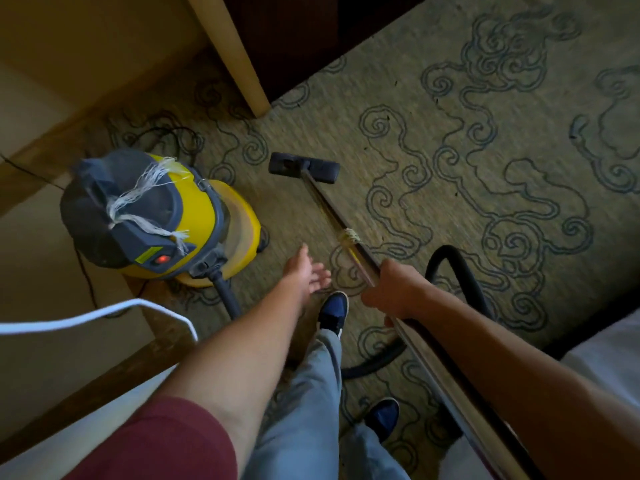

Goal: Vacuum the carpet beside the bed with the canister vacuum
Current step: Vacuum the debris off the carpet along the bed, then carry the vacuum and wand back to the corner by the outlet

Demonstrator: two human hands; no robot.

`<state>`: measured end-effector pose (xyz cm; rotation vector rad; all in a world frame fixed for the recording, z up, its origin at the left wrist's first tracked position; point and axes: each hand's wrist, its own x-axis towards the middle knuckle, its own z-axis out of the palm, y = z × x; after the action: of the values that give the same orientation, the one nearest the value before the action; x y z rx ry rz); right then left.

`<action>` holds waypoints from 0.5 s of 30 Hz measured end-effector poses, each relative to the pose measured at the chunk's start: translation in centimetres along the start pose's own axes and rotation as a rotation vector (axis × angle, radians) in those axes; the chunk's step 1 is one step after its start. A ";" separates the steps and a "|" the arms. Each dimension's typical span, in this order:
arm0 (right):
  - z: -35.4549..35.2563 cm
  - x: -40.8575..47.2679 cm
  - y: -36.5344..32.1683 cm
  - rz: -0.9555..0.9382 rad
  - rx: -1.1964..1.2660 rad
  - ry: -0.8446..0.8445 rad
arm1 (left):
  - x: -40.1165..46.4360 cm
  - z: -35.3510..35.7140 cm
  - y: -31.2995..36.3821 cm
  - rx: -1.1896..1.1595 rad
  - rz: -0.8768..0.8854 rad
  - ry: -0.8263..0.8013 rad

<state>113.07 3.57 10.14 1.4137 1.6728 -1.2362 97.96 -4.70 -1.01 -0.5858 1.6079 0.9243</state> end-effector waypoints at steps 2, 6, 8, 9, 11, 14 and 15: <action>-0.7 1.3 -3.0 -0.041 -0.062 -0.013 | 1.3 -3.9 2.8 -0.145 0.014 0.122; -1.3 3.9 -8.6 -0.099 -0.117 -0.038 | 2.8 -10.8 7.4 -0.389 0.063 0.276; -0.9 5.0 -11.1 -0.100 -0.081 -0.086 | 3.3 -13.9 9.2 -0.545 0.087 0.307; -0.7 5.6 -12.2 -0.098 -0.067 -0.106 | 3.4 -15.4 10.0 -0.636 0.095 0.315; -0.1 6.7 -14.0 -0.090 -0.054 -0.133 | 3.8 -18.1 11.2 -0.803 0.100 0.305; 0.7 8.1 -16.0 -0.101 -0.066 -0.145 | 4.5 -21.5 11.9 -0.960 0.113 0.279; 0.8 8.3 -16.2 -0.106 -0.068 -0.140 | 4.7 -22.2 12.0 -0.986 0.117 0.272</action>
<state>95.37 6.23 6.73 1.1841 1.6952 -1.2926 74.63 -15.56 -1.20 -1.3398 1.3438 1.7945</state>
